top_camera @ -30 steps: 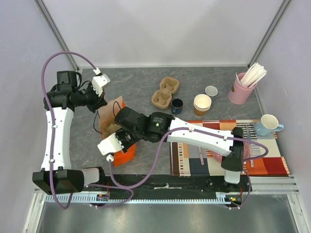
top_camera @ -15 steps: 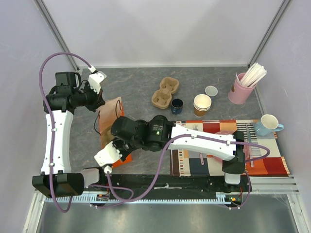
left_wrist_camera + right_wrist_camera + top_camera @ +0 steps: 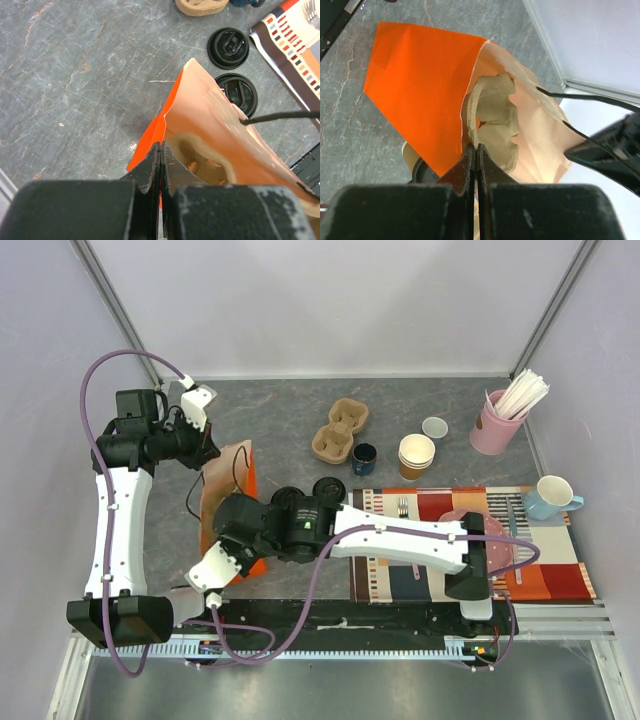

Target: Pack the takeout coffee

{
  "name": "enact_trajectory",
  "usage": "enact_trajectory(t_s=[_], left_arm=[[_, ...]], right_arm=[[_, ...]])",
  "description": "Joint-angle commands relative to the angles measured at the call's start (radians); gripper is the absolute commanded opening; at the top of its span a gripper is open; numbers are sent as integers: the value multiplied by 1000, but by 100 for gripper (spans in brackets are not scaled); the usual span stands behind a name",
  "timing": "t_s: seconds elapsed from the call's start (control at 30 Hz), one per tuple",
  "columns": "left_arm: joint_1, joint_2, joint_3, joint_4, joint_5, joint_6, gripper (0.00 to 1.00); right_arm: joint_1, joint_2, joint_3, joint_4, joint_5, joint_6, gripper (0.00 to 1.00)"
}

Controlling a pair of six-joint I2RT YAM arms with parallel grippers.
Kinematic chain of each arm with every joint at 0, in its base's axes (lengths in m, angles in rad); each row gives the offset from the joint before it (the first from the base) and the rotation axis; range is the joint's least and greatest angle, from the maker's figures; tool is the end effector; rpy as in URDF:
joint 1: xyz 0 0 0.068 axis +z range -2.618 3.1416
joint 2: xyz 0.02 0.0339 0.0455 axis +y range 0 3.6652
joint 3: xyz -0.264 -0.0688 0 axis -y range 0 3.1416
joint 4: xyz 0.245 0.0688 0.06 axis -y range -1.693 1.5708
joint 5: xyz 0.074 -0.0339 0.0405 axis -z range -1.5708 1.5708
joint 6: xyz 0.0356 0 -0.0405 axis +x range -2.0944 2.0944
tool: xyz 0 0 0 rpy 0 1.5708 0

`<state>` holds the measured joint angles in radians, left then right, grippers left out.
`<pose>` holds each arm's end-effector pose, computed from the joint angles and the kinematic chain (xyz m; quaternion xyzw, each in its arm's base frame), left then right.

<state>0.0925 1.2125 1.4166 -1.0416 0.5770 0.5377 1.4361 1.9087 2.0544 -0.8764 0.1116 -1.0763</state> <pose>0.2255 0.0014 0.3920 0.2971 0.8504 -0.1460 0.4091 0.0607 0.4183 0.3845 -0.8599 0.3037 0.0228 0.4097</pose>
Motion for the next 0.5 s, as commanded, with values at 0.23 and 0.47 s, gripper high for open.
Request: enact_trajectory(t_s=[0.23,0.47], left_arm=[[-5,-25,65,-35,132,-87,2],[-5,-30,35,15,29,-82,2]], right_arm=[[-55,36,-23,7,-156,68,0],[-71,6,-63,-1,-210,194,1]])
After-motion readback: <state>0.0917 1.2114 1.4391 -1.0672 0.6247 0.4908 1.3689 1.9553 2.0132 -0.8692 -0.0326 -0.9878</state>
